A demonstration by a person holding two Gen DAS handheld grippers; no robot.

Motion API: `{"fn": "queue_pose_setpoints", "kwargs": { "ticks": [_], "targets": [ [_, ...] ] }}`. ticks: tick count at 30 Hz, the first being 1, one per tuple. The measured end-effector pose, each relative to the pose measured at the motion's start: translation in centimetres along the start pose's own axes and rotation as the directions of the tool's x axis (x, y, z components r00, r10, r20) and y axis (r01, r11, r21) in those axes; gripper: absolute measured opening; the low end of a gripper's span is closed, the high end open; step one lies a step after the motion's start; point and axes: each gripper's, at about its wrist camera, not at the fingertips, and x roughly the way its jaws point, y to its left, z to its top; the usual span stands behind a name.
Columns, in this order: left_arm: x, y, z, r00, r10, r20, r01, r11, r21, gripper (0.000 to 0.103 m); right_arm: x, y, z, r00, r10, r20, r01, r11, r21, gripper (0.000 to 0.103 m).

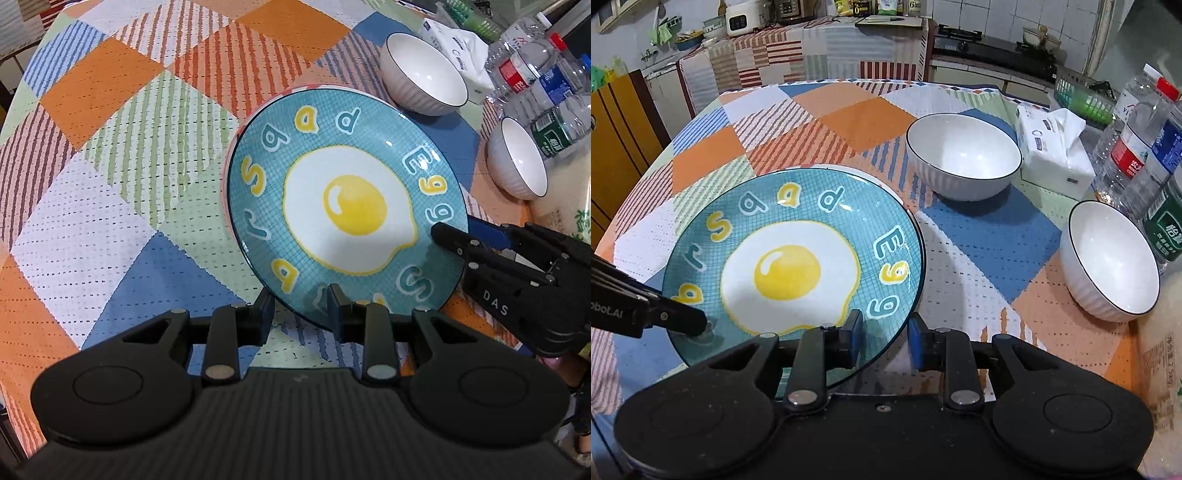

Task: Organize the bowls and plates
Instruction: 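Open both grippers and withdraw from the plate stack, then move both grippers toward the nearest white bowl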

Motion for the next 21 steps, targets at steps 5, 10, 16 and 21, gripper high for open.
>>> {"fn": "queue_pose_setpoints", "kwargs": {
  "ticks": [5, 10, 16, 21],
  "targets": [
    [-1.4, -1.0, -0.2, 0.997, 0.065, 0.051, -0.067, 0.997, 0.040, 0.028, -0.7, -0.2, -0.4, 0.997, -0.042, 0.066, 0.045, 0.999, -0.031, 0.030],
    [-3.6, -2.7, -0.8, 0.993, 0.072, 0.095, -0.079, 0.993, 0.082, 0.028, -4.1, -2.7, -0.9, 0.992, -0.004, 0.124, 0.002, 1.000, 0.016, 0.030],
    [-6.5, -6.4, -2.5, 0.990, 0.026, 0.137, -0.049, 0.985, 0.166, 0.029, -9.3, -6.8, -2.1, 0.986, 0.055, 0.157, -0.074, 0.991, 0.113, 0.030],
    [-7.4, -10.1, -4.5, 0.990, 0.005, 0.144, -0.037, 0.975, 0.218, 0.030, -12.9, -8.5, -3.9, 0.982, 0.066, 0.177, -0.082, 0.993, 0.088, 0.044]
  ]
}}
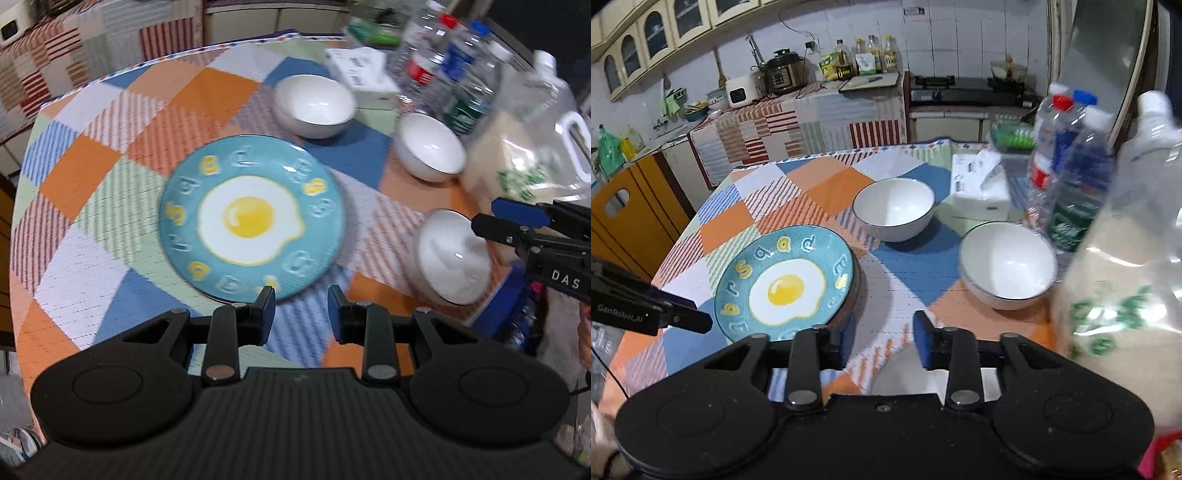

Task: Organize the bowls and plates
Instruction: 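Move both grippers toward the nearest white bowl, then grasp the rim of the white black-rimmed bowl with both grippers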

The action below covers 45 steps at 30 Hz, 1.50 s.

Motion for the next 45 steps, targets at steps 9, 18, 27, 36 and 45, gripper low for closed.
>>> {"fn": "queue_pose_setpoints", "kwargs": {
  "ticks": [9, 18, 27, 36, 45],
  "targets": [
    [2.4, -5.6, -0.8, 0.998, -0.061, -0.028, 0.061, 0.998, 0.008, 0.035, -2.6, -3.3, -4.4, 0.998, -0.063, -0.009, 0.063, 0.998, -0.012, 0.062],
    [7.3, -8.4, -0.7, 0.998, -0.046, -0.030, 0.046, 0.999, -0.003, 0.041, 0.1, -5.7, -8.5, 0.996, -0.075, -0.058, 0.075, 0.997, -0.005, 0.071],
    [11.3, -9.7, -0.5, 0.999, -0.040, -0.021, 0.039, 0.999, -0.020, 0.042, 1.5, -5.9, -10.3, 0.998, 0.021, -0.051, -0.024, 0.998, -0.061, 0.093],
    [12.6, -9.4, -0.9, 0.998, -0.062, -0.004, 0.062, 0.997, -0.040, 0.040, 5.3, -4.5, -10.8, 0.994, -0.008, -0.113, -0.012, 0.984, -0.176, 0.093],
    [11.8, -9.3, -1.3, 0.993, -0.120, -0.011, 0.119, 0.992, -0.039, 0.016, 6.4, -3.4, -10.7, 0.997, -0.019, -0.078, -0.001, 0.968, -0.250, 0.092]
  ]
}}
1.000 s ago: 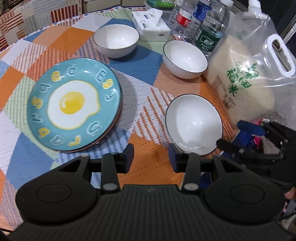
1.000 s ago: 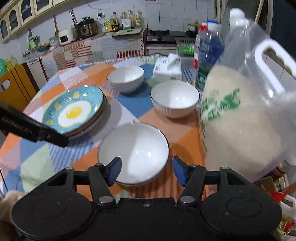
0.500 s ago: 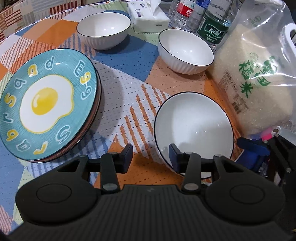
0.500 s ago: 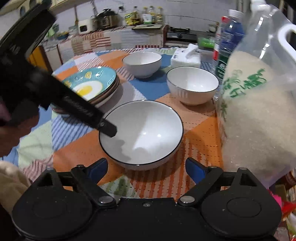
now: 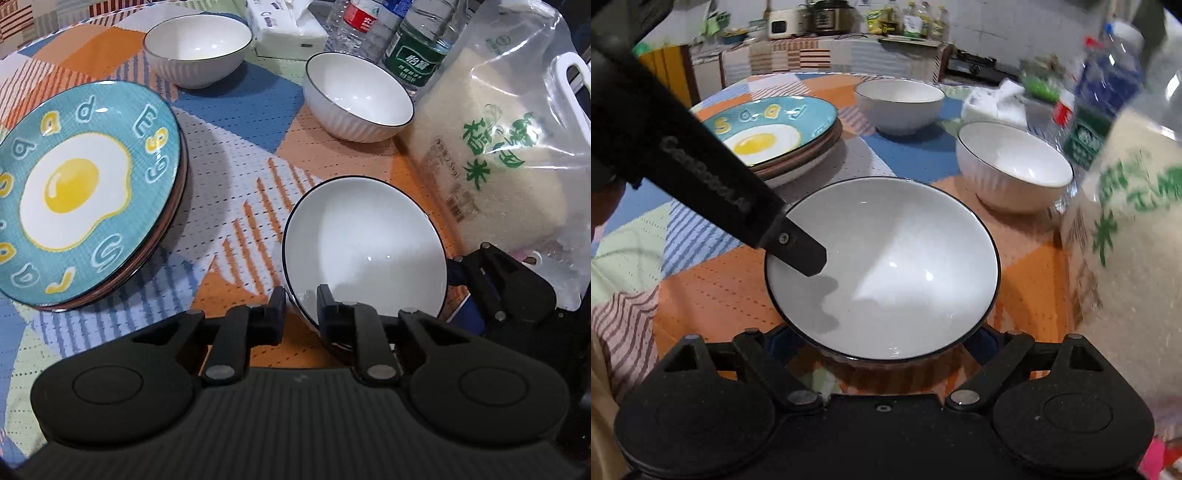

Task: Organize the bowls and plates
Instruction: 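Grasp the rim of the white black-rimmed bowl with both grippers, then lift the bowl with both grippers and carry it over another white bowl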

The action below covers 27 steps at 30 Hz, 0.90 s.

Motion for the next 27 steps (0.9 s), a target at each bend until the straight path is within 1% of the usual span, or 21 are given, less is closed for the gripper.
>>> {"fn": "queue_pose_setpoints", "kwargs": {
  "ticks": [2, 6, 10, 13, 17, 24, 27],
  "targets": [
    [-0.4, 0.5, -0.2, 1.000, -0.001, 0.001, 0.001, 1.000, -0.016, 0.016, 0.0, 0.3, 0.2, 1.000, 0.008, -0.004, -0.008, 1.000, -0.006, 0.092],
    [-1.5, 1.6, -0.5, 1.000, 0.002, -0.008, -0.002, 0.999, -0.040, 0.016, -0.2, 1.1, 0.4, 0.999, 0.035, 0.021, -0.035, 0.999, -0.025, 0.092],
    [-2.2, 3.0, -0.8, 1.000, -0.005, -0.021, 0.003, 0.998, -0.068, 0.017, -0.5, 2.4, 0.8, 0.997, 0.062, 0.041, -0.059, 0.995, -0.075, 0.092],
    [-2.4, 3.9, -0.9, 1.000, -0.005, -0.016, 0.004, 0.997, -0.078, 0.017, -0.2, 2.9, 1.2, 0.995, 0.078, 0.054, -0.072, 0.992, -0.102, 0.092],
    [-2.3, 4.9, -0.8, 1.000, -0.012, -0.019, 0.010, 0.995, -0.097, 0.017, 0.7, 3.1, 2.0, 0.994, 0.088, 0.072, -0.078, 0.989, -0.126, 0.092],
    [-1.6, 5.8, -1.1, 0.999, -0.033, -0.030, 0.030, 0.992, -0.124, 0.017, 1.7, 3.4, 1.9, 0.995, 0.092, 0.045, -0.084, 0.986, -0.143, 0.092],
    [-1.5, 5.8, -1.0, 0.999, -0.035, -0.035, 0.031, 0.992, -0.126, 0.018, 2.0, 3.4, 1.9, 0.995, 0.082, 0.054, -0.074, 0.987, -0.142, 0.092]
  ]
}}
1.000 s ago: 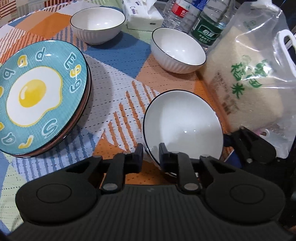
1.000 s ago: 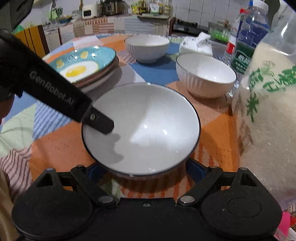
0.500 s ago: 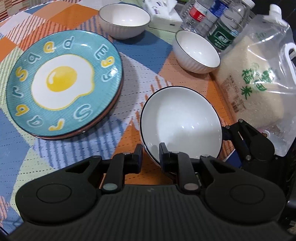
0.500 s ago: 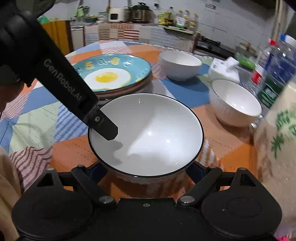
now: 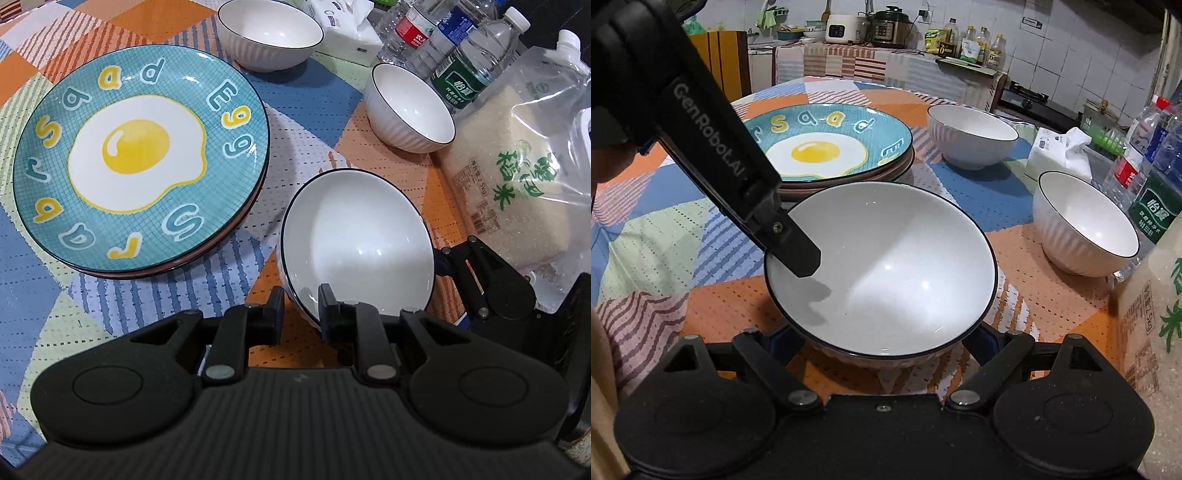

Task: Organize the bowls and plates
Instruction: 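Lift the bowl with both grippers and carry it over another white bowl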

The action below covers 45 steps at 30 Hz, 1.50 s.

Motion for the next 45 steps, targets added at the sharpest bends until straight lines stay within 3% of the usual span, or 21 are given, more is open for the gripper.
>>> {"fn": "queue_pose_setpoints", "kwargs": {
  "ticks": [14, 22, 30, 36, 40, 45],
  "targets": [
    [-1.7, -1.8, 0.0, 0.999, 0.027, -0.038, -0.025, 0.998, 0.049, 0.024, -3.3, 0.2, -0.4, 0.998, -0.055, -0.006, 0.056, 0.997, 0.051, 0.093],
    [-4.7, -3.2, 0.7, 0.999, 0.047, 0.004, -0.047, 0.993, 0.111, 0.031, -7.2, -0.4, 0.2, 0.999, -0.033, 0.028, 0.030, 0.993, 0.114, 0.093],
    [-7.8, -4.4, 4.5, 0.997, 0.045, 0.068, -0.056, 0.984, 0.170, 0.033, -10.2, -3.0, 2.8, 0.991, -0.050, 0.120, 0.008, 0.944, 0.331, 0.093],
    [-8.4, -4.4, 7.3, 0.991, 0.008, 0.131, -0.028, 0.988, 0.150, 0.038, -9.2, -5.4, 3.9, 0.987, -0.093, 0.134, 0.026, 0.899, 0.436, 0.093],
    [-7.1, -4.8, 9.3, 0.986, -0.013, 0.169, -0.011, 0.990, 0.141, 0.040, -7.5, -6.4, 4.9, 0.982, -0.170, 0.082, 0.115, 0.885, 0.452, 0.093],
    [-4.3, -5.0, 11.1, 0.975, -0.016, 0.220, -0.010, 0.993, 0.115, 0.041, -4.7, -7.5, 5.5, 0.981, -0.195, 0.013, 0.164, 0.857, 0.489, 0.093]
  ]
}}
